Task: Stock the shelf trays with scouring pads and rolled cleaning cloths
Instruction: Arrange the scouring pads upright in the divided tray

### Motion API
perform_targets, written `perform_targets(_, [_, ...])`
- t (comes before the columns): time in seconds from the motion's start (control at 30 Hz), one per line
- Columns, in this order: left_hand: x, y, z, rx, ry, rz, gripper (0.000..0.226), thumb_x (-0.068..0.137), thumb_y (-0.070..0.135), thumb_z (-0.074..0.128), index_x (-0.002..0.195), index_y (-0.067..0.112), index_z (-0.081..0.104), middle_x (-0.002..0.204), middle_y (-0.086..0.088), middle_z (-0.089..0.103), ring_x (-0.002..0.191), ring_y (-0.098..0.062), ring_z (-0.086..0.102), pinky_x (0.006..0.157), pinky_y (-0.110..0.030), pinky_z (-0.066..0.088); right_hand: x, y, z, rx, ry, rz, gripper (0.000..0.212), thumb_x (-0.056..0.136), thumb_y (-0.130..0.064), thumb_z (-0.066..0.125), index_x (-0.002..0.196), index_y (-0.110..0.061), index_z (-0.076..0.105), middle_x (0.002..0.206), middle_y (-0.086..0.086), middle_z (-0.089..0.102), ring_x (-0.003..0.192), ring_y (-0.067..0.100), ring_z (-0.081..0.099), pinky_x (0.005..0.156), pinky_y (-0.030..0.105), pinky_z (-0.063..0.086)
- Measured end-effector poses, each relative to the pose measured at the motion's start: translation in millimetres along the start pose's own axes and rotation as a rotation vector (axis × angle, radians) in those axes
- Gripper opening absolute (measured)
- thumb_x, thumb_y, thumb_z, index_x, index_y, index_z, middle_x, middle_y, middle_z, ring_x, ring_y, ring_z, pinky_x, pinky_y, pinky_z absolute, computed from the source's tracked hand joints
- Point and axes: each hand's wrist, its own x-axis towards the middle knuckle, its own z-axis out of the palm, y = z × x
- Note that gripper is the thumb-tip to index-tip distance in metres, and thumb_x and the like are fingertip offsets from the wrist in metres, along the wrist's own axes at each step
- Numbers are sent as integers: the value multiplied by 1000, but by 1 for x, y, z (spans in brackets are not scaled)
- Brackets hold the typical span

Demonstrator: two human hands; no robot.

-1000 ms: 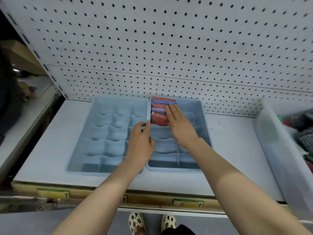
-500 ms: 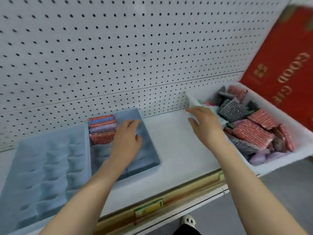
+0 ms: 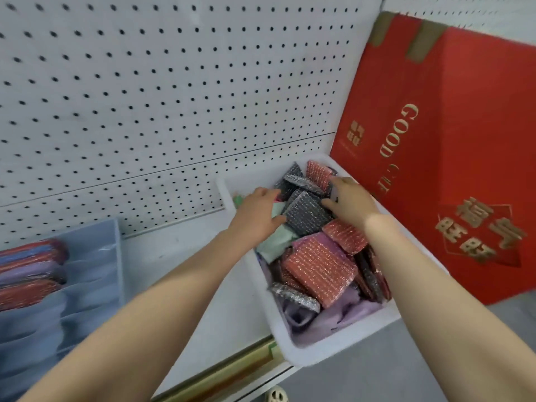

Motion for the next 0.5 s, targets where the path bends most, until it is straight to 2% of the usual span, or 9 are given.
perform_targets(0.1, [35,13,24,-45,-100,-81,73,85,40,70,145,13,38,141,-12,49,126,-30,50,105,-42,41,24,5,0,16,26,-93,59,92,-35,62,144,-15,43,136,13,56,120,30,55,91,35,45])
perform_targets(0.23, [59,22,43,-206,-157,-163,79,78,35,79,141,10,39,132,-8,59,117,-26,58,98,-37,46,52,5,3,115,-44,-155,60,87,-38,69,140,-18,49,138,3,57,125,25,53,99,34,43])
perform_targets(0.33, [62,21,45,-273,-154,-204,78,75,35,81,139,10,44,134,-8,58,119,-25,56,97,-30,43,70,6,11,94,-84,-168,49,88,-40,67,133,-23,57,133,2,61,121,24,55,96,31,41])
perform_targets(0.43, [55,19,34,-344,-167,-239,78,76,35,80,140,8,43,137,-8,53,124,-24,51,97,-26,38,73,5,9,166,40,-100,38,95,-35,59,129,-20,61,119,11,68,105,33,61,86,35,44])
perform_targets(0.5, [50,16,24,-440,-132,-289,75,78,34,79,137,10,41,130,-5,55,117,-24,55,97,-31,43,70,5,0,295,185,-57,38,98,-33,54,131,-15,57,118,13,67,104,35,61,87,39,46])
